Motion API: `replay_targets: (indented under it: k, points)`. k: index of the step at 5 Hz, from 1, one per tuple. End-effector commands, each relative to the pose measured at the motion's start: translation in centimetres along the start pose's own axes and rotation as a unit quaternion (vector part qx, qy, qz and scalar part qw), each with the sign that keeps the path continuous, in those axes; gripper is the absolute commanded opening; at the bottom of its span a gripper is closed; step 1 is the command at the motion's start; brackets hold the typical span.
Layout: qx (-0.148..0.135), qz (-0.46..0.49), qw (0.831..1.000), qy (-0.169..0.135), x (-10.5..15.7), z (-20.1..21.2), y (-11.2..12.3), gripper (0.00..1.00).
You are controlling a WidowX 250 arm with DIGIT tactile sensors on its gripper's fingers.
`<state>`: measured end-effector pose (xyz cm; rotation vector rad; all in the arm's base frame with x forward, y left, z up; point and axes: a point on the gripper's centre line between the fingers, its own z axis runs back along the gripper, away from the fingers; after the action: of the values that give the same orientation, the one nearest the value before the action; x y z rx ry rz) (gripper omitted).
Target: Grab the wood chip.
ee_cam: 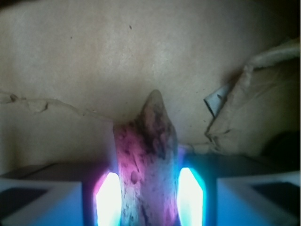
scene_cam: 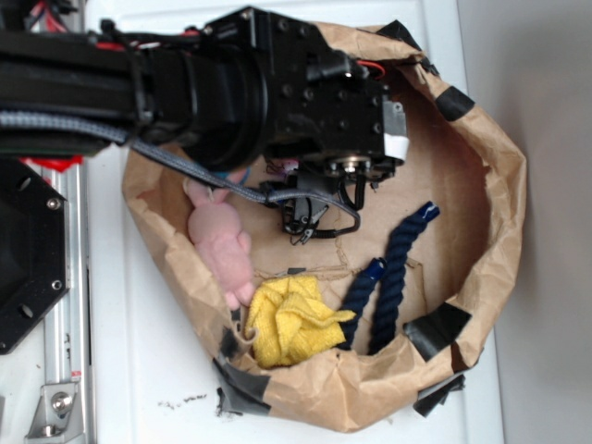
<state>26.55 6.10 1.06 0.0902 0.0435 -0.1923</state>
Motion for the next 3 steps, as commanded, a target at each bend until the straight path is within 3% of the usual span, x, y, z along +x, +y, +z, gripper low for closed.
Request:
replay_targets:
  k: [1,2,3]
  points:
    - [-0.038,0.102,0.993,-0.04,3.2,10.2,-1.7,0.0]
    - [-0.051,0.113,0.99,-0.073,1.4,15.2,-2.3,0.0]
    - [-0.045,0.124,0.986,-0.103,-1.5,17.4,-2.9,0.0]
